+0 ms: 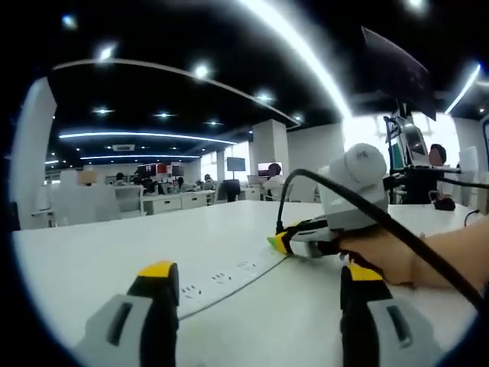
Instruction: Locate the USB plug end of the data cable currently connected to the USB port on the desk. Grip the plug, withdraw it from the port, and place it onto the desktop.
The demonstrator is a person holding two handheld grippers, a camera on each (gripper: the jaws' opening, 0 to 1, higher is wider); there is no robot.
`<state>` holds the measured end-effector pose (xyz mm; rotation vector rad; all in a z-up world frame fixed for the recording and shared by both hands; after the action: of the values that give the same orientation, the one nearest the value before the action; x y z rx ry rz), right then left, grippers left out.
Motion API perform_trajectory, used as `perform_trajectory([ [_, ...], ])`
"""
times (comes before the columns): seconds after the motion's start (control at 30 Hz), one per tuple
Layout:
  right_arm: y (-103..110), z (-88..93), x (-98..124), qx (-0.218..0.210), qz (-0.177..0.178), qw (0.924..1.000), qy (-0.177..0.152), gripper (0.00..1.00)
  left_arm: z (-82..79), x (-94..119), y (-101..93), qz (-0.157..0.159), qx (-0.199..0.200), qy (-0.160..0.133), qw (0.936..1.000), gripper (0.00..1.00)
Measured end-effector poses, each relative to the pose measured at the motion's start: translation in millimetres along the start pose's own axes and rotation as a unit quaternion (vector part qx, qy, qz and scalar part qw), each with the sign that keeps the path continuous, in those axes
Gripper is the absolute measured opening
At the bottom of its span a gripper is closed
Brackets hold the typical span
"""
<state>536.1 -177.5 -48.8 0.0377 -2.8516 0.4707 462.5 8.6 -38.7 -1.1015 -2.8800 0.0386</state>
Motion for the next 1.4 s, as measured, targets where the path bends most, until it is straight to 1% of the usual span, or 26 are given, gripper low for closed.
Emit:
perform_trajectory([
  [0.03,0.1,0.0,0.5,0.012,0.001,0.9999,0.001,0.13,0.0,-0.1,-0.3,0.001,-0.001,0.0,1.0,0.87],
  [0.1,-0.9,-0.3,0.0,0.011,0.001,0.9999,0.001,0.13,-0.1,-0.1,-0.7,0.001,-0.001,0.001,1.0,0.87],
  [0.13,-1.8,-1.7,-0.4,0.004,0.001,1.0,0.005,0.12,-0.2,0.1,-1.0,0.001,-0.001,0.0,1.0,0.87],
  [0.17,-1.6,-2.0,-1.1,-0.021,0.0,0.9997,0.013,0.12,-0.2,0.1,-1.4,0.001,-0.001,0.001,1.0,0.87],
  [0.23,-4.9,-3.9,-2.9,-0.046,-0.006,0.9987,0.021,0.12,0.0,0.5,-2.5,0.002,-0.004,0.001,1.0,0.87],
  [0.43,-7.2,-4.4,-2.9,-0.051,-0.014,0.9984,0.023,0.11,-0.3,-1.5,-2.4,0.002,-0.006,0.002,1.0,0.88],
  [0.5,-6.4,-6.5,-4.6,-0.042,-0.011,0.9987,0.028,0.11,-0.4,-1.9,-2.3,0.002,-0.007,0.002,1.0,0.88],
  [0.53,-5.1,-7.8,-4.0,-0.022,-0.006,0.9992,0.033,0.11,-0.4,-2.1,-2.0,0.002,-0.007,0.003,1.0,0.88],
  [0.57,-4.0,-8.1,-4.3,-0.016,-0.004,0.9994,0.032,0.12,-0.4,-2.0,-1.9,0.002,-0.007,0.003,1.0,0.88],
  [0.8,-5.6,-9.1,-6.5,-0.016,-0.006,0.9994,0.031,0.12,-1.5,-4.0,-0.1,0.002,-0.006,0.003,1.0,0.88],
  [0.83,-6.5,-9.1,-7.2,-0.021,-0.007,0.9993,0.03,0.12,-1.6,-4.3,0.1,0.002,-0.006,0.003,1.0,0.88],
  [0.9,-8.3,-8.2,-9.2,-0.056,-0.016,0.998,0.025,0.11,-1.7,-4.5,0.8,0.002,-0.006,0.004,1.0,0.88],
  [1.1,-11.8,-7.1,-10.2,-0.078,-0.02,0.9965,0.021,0.11,-2.1,-5.4,2.6,0.002,-0.004,0.003,1.0,0.88],
  [1.23,-10.5,-7.6,-10.5,-0.077,-0.017,0.9967,0.021,0.11,-3.1,-6.1,4.2,0.001,0.001,-0.002,1.0,0.88],
  [1.33,-12.2,-8.3,-11.3,-0.086,-0.02,0.9959,0.022,0.11,-3.6,-7.1,6.1,0.001,0.001,-0.001,1.0,0.88],
  [1.4,-13.7,-8.0,-11.0,-0.105,-0.024,0.9939,0.025,0.11,-3.2,-7.2,6.0,0.001,-0.003,0.002,1.0,0.88],
])
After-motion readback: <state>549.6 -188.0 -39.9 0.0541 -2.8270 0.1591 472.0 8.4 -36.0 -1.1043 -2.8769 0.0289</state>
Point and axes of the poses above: the point that each gripper's makers call its tool centre point, and the gripper's own axes: x roughly backward along the fingers, y roughly to its left, z roughly out of its underside, the point moved 10 cm from there along x, roughly backward along the fingers, and after that the axes turned 6 degrees about x, right-handed, at the moved point
